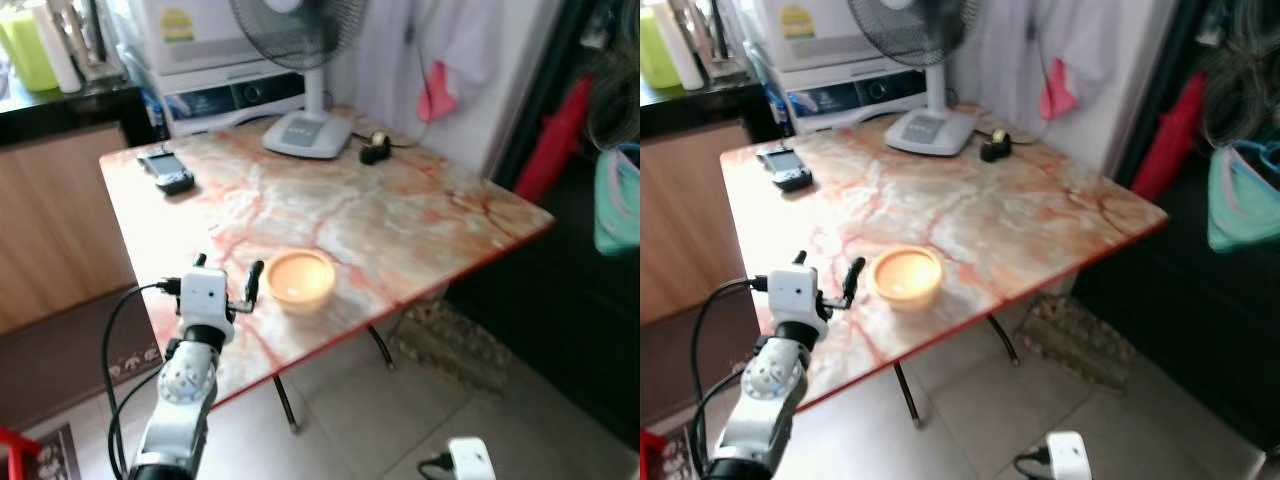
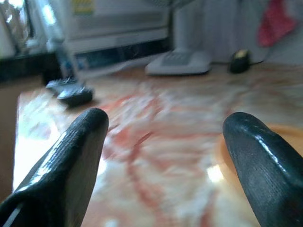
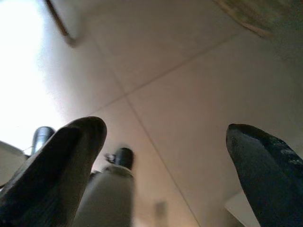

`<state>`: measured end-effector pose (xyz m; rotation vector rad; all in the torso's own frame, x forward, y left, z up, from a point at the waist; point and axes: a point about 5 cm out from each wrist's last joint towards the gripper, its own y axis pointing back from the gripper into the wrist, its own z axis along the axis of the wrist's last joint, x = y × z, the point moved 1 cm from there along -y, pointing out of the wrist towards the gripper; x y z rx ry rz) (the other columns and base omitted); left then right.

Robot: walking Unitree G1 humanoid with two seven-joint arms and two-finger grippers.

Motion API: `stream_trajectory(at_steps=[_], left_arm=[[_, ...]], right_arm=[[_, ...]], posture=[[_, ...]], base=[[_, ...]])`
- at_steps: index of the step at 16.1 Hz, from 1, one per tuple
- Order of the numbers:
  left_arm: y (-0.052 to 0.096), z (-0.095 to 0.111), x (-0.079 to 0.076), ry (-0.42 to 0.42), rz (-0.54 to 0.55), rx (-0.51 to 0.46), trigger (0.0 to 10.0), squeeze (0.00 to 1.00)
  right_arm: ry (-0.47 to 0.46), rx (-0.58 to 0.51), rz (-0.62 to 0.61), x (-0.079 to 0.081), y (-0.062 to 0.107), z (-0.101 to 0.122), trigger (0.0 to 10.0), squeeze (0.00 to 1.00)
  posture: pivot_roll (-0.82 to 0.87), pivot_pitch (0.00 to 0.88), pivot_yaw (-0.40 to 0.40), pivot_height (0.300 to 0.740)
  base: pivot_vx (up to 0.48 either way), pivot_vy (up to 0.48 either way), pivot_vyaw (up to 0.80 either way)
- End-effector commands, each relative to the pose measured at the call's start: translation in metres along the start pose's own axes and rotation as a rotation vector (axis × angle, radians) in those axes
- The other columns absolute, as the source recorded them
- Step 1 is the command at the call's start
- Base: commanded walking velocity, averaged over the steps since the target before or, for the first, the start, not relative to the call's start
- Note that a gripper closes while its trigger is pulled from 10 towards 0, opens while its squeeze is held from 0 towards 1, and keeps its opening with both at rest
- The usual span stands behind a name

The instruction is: Restocking fridge

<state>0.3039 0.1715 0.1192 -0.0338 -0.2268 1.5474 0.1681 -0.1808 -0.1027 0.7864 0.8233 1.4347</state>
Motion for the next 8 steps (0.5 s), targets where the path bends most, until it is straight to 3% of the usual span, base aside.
stream_trajectory(at_steps=[1, 4, 7, 8], left_arm=[[-0.001, -0.001, 0.001, 0.069, -0.004, 0.02, 10.0, 0.0], [-0.002, -0.01, -0.012, 0.315, -0.076, 0.11, 10.0, 0.0], [-0.004, -0.011, -0.022, 0.439, -0.133, 0.13, 10.0, 0.0], [-0.004, -0.01, -0.02, 0.425, -0.114, 0.126, 10.0, 0.0]], right_arm=[[0.005, -0.015, 0.012, 0.004, -0.001, 0.005, 10.0, 0.0], [0.008, -0.014, 0.013, 0.004, -0.001, 0.005, 10.0, 0.0], [0.011, -0.014, 0.015, 0.004, -0.001, 0.005, 10.0, 0.0], [0.01, -0.015, 0.014, 0.004, -0.001, 0.005, 10.0, 0.0]], posture=[[0.07, 0.0, -0.027, 0.74], [0.07, 0.0, -0.031, 0.74], [0.07, 0.0, -0.031, 0.74], [0.07, 0.0, -0.031, 0.74]], base=[[0.0, 0.0, 0.0], [0.0, 0.0, 0.0], [0.0, 0.0, 0.0], [0.0, 0.0, 0.0]])
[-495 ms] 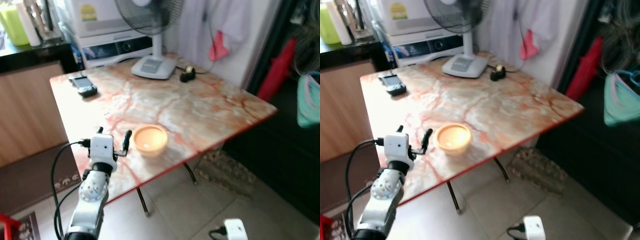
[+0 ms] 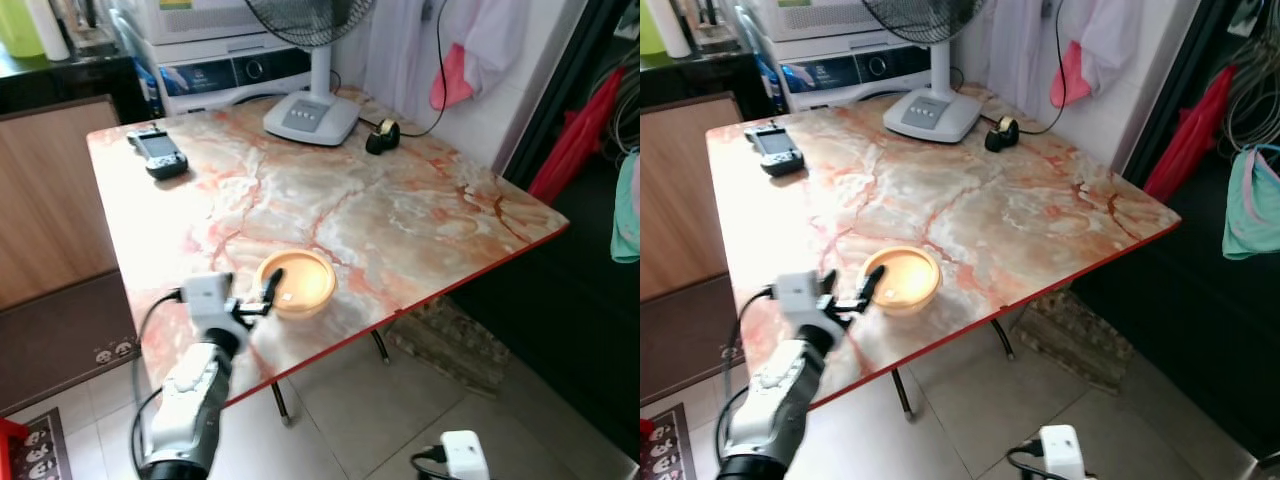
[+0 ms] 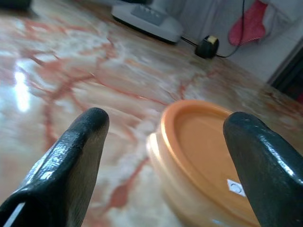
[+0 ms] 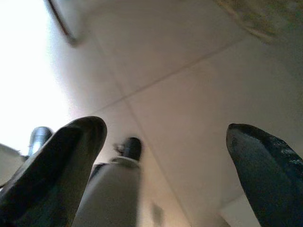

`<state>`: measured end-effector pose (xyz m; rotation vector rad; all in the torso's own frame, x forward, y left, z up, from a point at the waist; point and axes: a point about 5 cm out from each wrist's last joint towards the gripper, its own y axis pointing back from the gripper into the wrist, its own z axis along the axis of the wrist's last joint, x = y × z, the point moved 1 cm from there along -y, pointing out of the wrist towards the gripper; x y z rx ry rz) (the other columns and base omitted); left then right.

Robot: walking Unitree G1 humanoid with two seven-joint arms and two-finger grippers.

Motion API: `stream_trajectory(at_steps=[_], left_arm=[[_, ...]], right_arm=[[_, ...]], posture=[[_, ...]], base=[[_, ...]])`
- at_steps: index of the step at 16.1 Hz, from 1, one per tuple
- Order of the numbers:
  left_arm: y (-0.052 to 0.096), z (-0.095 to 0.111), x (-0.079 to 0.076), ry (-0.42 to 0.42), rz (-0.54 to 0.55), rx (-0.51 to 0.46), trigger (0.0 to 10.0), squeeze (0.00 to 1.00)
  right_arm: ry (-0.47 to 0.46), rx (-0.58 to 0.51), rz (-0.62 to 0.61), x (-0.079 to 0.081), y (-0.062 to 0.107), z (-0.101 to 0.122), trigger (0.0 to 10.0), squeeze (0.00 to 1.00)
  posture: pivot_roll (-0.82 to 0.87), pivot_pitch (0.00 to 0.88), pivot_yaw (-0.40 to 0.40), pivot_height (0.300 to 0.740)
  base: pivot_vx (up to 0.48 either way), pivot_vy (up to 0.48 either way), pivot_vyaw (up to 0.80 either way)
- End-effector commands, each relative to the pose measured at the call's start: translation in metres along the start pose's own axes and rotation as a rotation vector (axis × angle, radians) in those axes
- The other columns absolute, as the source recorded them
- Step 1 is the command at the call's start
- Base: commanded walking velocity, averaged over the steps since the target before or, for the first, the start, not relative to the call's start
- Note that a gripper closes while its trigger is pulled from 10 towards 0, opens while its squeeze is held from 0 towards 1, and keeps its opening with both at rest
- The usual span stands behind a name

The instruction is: Restocking fridge

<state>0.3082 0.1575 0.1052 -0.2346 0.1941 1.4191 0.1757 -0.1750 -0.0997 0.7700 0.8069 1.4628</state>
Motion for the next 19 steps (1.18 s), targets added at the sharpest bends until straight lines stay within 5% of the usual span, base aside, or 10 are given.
stream_trajectory(at_steps=[1, 4, 6, 19], left_arm=[[-0.001, 0.005, 0.001, -0.049, 0.027, -0.022, 10.0, 0.0], [0.002, 0.018, 0.013, -0.23, 0.103, -0.077, 10.0, 0.0], [0.001, 0.021, 0.012, -0.279, 0.091, -0.087, 10.0, 0.0], [-0.005, 0.026, 0.009, -0.287, 0.111, -0.126, 10.0, 0.0]], right_arm=[[0.0, 0.009, -0.003, -0.002, 0.001, -0.003, 10.0, 0.0], [0.005, 0.01, -0.001, -0.003, 0.001, -0.003, 10.0, 0.0], [0.011, 0.009, 0.003, -0.002, 0.001, -0.003, 10.0, 0.0], [0.012, 0.006, 0.012, -0.002, 0.001, -0.002, 10.0, 0.0]], posture=[[0.07, 0.0, -0.033, 0.74], [0.08, 0.0, -0.035, 0.74], [0.08, 0.0, -0.036, 0.74], [0.07, 0.0, -0.04, 0.74]], base=[[0.0, 0.0, 0.0], [0.0, 0.0, 0.0], [0.0, 0.0, 0.0], [0.0, -0.184, 0.0]])
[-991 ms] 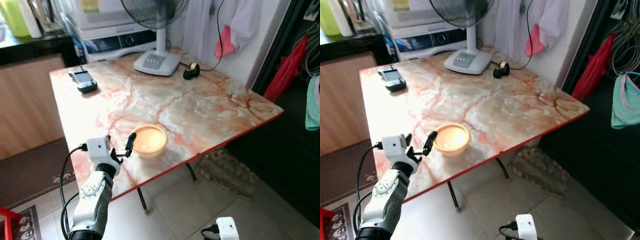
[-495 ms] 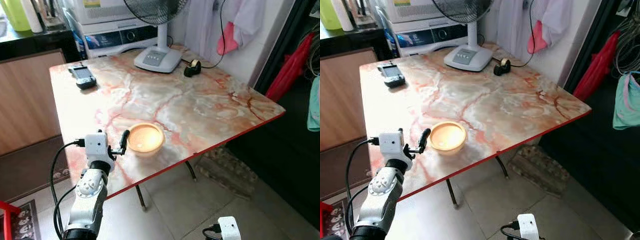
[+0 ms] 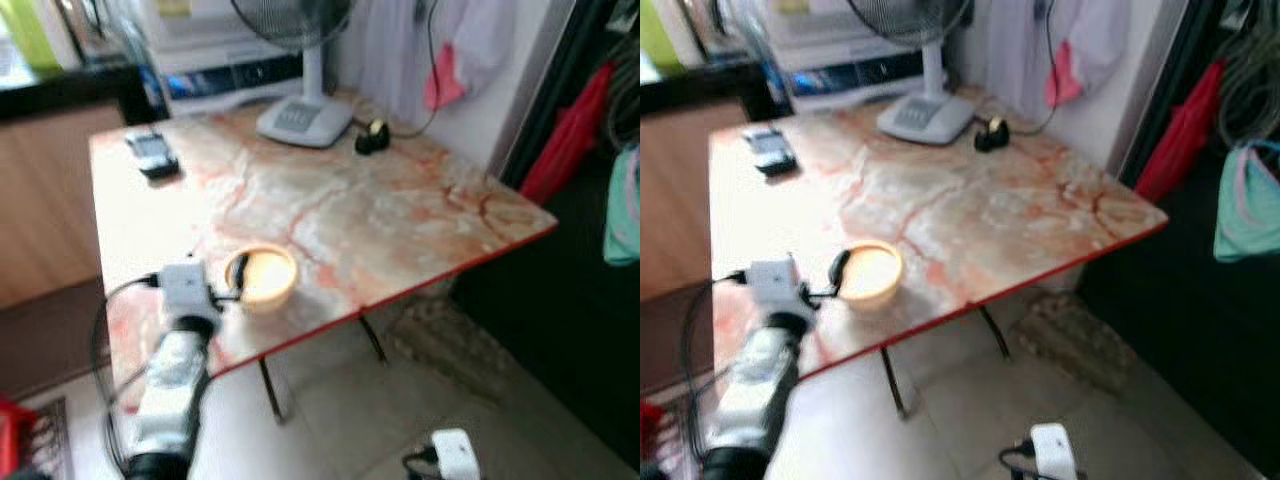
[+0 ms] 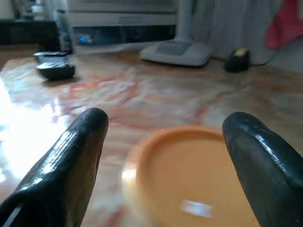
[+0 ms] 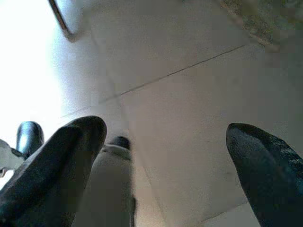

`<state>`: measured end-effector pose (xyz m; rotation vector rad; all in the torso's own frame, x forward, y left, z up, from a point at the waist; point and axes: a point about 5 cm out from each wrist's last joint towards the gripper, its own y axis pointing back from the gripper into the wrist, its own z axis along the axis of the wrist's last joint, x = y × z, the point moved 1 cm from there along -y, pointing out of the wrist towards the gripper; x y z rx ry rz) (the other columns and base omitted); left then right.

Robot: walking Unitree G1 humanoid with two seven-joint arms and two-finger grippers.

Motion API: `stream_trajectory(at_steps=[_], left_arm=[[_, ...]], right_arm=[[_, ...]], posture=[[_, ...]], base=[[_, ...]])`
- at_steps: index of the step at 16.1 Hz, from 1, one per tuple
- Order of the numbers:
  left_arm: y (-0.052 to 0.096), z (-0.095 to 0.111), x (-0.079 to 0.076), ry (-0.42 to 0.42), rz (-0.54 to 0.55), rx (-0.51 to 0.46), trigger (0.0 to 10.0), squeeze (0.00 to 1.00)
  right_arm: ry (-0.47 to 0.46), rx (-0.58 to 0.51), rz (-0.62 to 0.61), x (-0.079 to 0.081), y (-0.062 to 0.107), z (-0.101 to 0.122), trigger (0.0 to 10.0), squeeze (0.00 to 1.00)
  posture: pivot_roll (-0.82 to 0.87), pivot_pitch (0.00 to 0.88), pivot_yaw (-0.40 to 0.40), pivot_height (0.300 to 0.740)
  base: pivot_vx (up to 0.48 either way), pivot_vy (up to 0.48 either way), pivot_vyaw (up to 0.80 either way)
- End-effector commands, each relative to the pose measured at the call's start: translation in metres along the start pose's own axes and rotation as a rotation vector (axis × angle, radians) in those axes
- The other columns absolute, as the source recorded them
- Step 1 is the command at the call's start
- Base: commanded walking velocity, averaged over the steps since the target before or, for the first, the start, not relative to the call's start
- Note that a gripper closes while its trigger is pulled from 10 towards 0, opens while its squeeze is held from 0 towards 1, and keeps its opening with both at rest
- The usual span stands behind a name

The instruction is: Restocking fridge

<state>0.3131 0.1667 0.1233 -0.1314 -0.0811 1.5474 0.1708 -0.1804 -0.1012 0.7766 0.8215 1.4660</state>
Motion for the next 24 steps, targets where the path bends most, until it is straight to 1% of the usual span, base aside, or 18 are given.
stream_trajectory(at_steps=[1, 4, 6, 7, 9, 10, 11, 12, 14, 15, 16, 18, 24], left_arm=[[-0.002, 0.005, 0.006, -0.031, 0.01, -0.019, 10.0, 0.0], [-0.003, 0.005, 0.005, -0.024, 0.004, -0.019, 10.0, 0.0], [-0.003, 0.004, 0.006, 0.059, 0.013, -0.01, 10.0, 0.0], [-0.003, 0.004, 0.008, 0.081, 0.025, -0.006, 10.0, 0.0], [-0.002, 0.003, 0.016, 0.156, 0.071, 0.004, 10.0, 0.0], [-0.003, 0.002, 0.025, 0.213, 0.107, 0.008, 10.0, 0.0], [-0.004, 0.003, 0.032, 0.239, 0.127, 0.008, 10.0, 0.0], [-0.004, 0.004, 0.033, 0.227, 0.125, 0.005, 10.0, 0.0], [-0.003, 0.006, 0.033, 0.12, 0.111, -0.007, 10.0, 0.0], [-0.003, 0.007, 0.028, 0.015, 0.082, -0.015, 10.0, 0.0], [-0.003, 0.008, 0.026, -0.006, 0.08, -0.02, 10.0, 0.0], [-0.004, 0.011, 0.026, -0.02, 0.086, -0.033, 10.0, 0.0], [-0.004, 0.011, 0.027, -0.026, 0.094, -0.034, 10.0, 0.0]], right_arm=[[0.004, -0.006, 0.008, 0.003, -0.001, 0.003, 10.0, 0.0], [0.003, -0.005, 0.011, 0.003, -0.001, 0.003, 10.0, 0.0], [0.002, -0.005, 0.012, 0.003, -0.001, 0.003, 10.0, 0.0], [0.003, -0.005, 0.012, 0.002, -0.001, 0.003, 10.0, 0.0], [0.004, -0.005, 0.013, 0.002, -0.001, 0.003, 10.0, 0.0], [0.005, -0.005, 0.014, 0.002, -0.001, 0.003, 10.0, 0.0], [0.005, -0.004, 0.014, 0.002, -0.001, 0.003, 10.0, 0.0], [0.006, -0.004, 0.014, 0.002, -0.001, 0.003, 10.0, 0.0], [0.006, -0.004, 0.014, 0.002, -0.001, 0.002, 10.0, 0.0], [0.006, -0.003, 0.013, 0.001, 0.0, 0.002, 10.0, 0.0], [0.008, -0.002, 0.013, 0.001, 0.0, 0.002, 10.0, 0.0], [0.011, -0.002, 0.014, 0.001, 0.0, 0.002, 10.0, 0.0], [0.014, 0.001, 0.018, 0.001, 0.0, 0.002, 10.0, 0.0]], posture=[[0.07, 0.0, -0.04, 0.74], [0.07, 0.0, -0.041, 0.74], [0.07, 0.0, -0.044, 0.74], [0.07, 0.0, -0.044, 0.74], [0.07, 0.0, -0.046, 0.74], [0.07, 0.0, -0.046, 0.74], [0.07, 0.0, -0.046, 0.74], [0.07, 0.0, -0.046, 0.74], [0.07, 0.0, -0.046, 0.74], [0.07, 0.0, -0.048, 0.74], [0.07, 0.0, -0.048, 0.74], [0.07, 0.0, -0.048, 0.74], [0.08, 0.0, -0.05, 0.74]], base=[[0.0, 0.0, 0.0], [0.0, 0.0, 0.0], [0.0, 0.0, 0.0], [0.0, 0.0, 0.0], [0.0, 0.0, 0.0], [0.0, 0.0, 0.0], [0.0, 0.0, 0.0], [0.0, 0.0, 0.0], [0.0, 0.0, 0.0], [0.0, 0.0, 0.0], [0.251, 0.0, 0.0], [0.274, 0.0, 0.0], [0.282, 0.0, 0.0]])
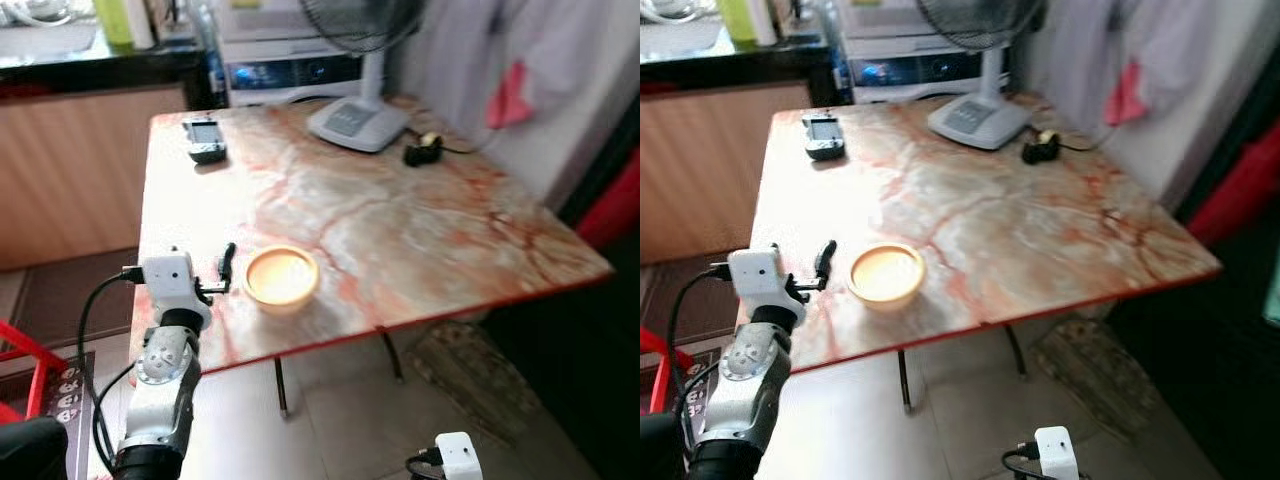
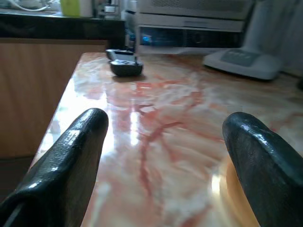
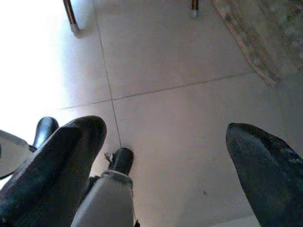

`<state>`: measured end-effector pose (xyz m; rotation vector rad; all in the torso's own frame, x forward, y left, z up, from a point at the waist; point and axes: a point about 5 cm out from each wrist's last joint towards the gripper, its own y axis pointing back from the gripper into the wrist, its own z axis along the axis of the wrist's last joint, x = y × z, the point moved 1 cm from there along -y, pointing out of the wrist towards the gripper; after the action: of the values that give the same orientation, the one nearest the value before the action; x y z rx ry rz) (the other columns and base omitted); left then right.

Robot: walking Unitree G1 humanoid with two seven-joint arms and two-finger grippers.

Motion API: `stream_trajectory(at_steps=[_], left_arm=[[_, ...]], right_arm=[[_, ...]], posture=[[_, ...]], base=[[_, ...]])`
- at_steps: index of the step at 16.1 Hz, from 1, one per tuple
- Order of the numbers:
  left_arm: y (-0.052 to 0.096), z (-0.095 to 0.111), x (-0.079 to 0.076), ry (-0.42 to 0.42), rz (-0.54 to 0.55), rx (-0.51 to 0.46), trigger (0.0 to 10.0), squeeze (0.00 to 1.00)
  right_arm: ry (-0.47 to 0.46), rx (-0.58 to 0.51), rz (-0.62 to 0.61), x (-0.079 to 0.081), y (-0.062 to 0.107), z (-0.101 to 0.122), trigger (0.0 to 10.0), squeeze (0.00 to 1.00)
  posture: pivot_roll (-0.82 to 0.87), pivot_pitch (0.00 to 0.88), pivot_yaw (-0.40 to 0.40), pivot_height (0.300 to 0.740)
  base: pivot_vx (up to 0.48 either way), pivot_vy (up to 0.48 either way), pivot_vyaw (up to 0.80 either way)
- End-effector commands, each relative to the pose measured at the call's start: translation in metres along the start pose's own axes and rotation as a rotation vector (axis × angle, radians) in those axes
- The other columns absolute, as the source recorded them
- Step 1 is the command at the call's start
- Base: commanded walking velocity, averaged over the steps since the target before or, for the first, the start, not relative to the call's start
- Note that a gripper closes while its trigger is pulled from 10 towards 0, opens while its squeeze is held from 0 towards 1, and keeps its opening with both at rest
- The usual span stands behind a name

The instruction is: Restocking fridge

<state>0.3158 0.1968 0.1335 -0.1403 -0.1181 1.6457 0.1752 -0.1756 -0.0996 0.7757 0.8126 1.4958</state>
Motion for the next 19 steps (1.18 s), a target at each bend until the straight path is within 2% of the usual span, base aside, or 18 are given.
stream_trajectory(at_steps=[1, 6, 9, 12, 14, 15, 16, 19], left_arm=[[0.0, 0.0, -0.003, 0.003, -0.003, -0.005, 10.0, 0.0], [0.006, -0.007, -0.012, 0.065, -0.062, 0.024, 10.0, 0.0], [0.015, -0.011, -0.008, 0.072, -0.025, 0.033, 10.0, 0.0], [0.023, -0.012, 0.013, 0.146, 0.077, 0.044, 10.0, 0.0], [0.024, -0.012, 0.033, 0.217, 0.161, 0.04, 10.0, 0.0], [0.023, -0.011, 0.034, 0.225, 0.165, 0.035, 10.0, 0.0], [0.024, -0.008, 0.037, 0.353, 0.163, 0.027, 10.0, 0.0], [0.03, -0.023, 0.051, 0.43, 0.232, 0.084, 10.0, 0.0]], right_arm=[[0.006, 0.012, -0.006, -0.003, 0.001, -0.003, 10.0, 0.0], [0.007, 0.011, -0.005, -0.003, 0.001, -0.003, 10.0, 0.0], [0.004, 0.009, -0.005, -0.003, 0.001, -0.003, 10.0, 0.0], [0.003, 0.008, -0.006, -0.003, 0.001, -0.002, 10.0, 0.0], [0.004, 0.007, -0.005, -0.003, 0.001, -0.002, 10.0, 0.0], [0.004, 0.007, -0.005, -0.003, 0.001, -0.002, 10.0, 0.0], [0.004, 0.007, -0.006, -0.003, 0.001, -0.002, 10.0, 0.0], [0.006, 0.007, -0.007, -0.004, 0.001, -0.002, 10.0, 0.0]], posture=[[0.07, 0.0, -0.051, 0.74], [0.07, 0.0, -0.052, 0.74], [0.08, 0.0, -0.052, 0.74], [0.09, 0.0, -0.052, 0.74], [0.09, 0.0, -0.053, 0.74], [0.09, 0.0, -0.053, 0.74], [0.09, 0.0, -0.054, 0.74], [0.09, 0.0, -0.055, 0.74]], base=[[0.285, 0.0, 0.0], [0.051, 0.0, 0.0], [0.0, 0.0, 0.0], [0.0, 0.0, 0.0], [0.0, 0.0, 0.0], [0.0, 0.0, 0.0], [0.0, 0.0, 0.0], [0.0, 0.0, 0.0]])
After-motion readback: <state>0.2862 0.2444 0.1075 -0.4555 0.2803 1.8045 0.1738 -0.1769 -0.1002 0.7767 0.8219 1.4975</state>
